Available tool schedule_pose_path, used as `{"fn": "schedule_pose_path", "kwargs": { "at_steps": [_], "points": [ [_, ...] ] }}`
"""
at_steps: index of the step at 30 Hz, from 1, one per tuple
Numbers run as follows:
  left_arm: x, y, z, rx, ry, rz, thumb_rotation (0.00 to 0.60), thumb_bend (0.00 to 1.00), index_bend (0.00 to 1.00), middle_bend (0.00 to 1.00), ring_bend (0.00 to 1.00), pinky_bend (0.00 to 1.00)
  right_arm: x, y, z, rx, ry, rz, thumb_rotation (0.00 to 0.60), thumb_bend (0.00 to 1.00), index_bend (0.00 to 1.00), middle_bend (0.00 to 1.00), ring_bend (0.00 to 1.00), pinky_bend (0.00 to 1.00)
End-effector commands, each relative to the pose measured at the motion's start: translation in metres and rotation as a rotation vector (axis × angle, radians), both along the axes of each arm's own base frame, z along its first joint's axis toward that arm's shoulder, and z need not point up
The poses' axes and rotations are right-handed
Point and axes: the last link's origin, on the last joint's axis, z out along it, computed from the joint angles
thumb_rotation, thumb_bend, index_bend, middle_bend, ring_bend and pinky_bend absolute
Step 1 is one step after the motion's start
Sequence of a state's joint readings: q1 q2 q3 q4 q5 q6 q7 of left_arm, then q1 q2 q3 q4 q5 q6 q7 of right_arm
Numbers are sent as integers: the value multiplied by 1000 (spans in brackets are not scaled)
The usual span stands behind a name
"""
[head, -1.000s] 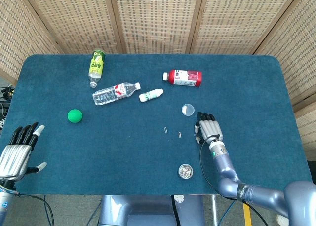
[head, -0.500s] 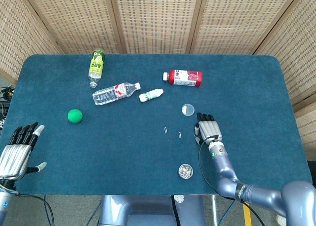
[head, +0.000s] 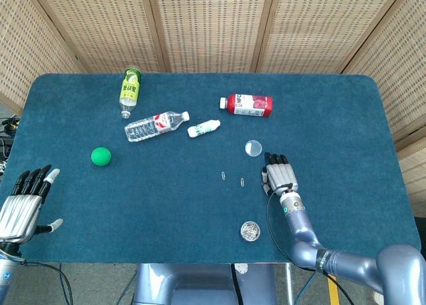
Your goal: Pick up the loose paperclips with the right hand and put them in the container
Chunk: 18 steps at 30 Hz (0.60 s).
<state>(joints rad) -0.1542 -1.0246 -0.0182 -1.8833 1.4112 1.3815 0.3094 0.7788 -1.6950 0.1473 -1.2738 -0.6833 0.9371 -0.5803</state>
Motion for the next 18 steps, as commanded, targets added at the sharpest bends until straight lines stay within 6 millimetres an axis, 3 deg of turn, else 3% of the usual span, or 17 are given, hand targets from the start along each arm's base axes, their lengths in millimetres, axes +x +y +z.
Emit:
{"fn": "schedule_pose_path", "kwargs": {
  "at_steps": [1,18],
  "points": [
    [0,0,0,1,-1,-1,600,0,0,0,0,0,0,0,0,-3,3,5,600,433,622,10,0,0],
    [0,-1,1,1,-3,-3,600,0,0,0,0,0,4,1,10,-30,-3,38,600,433,627,10,0,0]
  ]
}}
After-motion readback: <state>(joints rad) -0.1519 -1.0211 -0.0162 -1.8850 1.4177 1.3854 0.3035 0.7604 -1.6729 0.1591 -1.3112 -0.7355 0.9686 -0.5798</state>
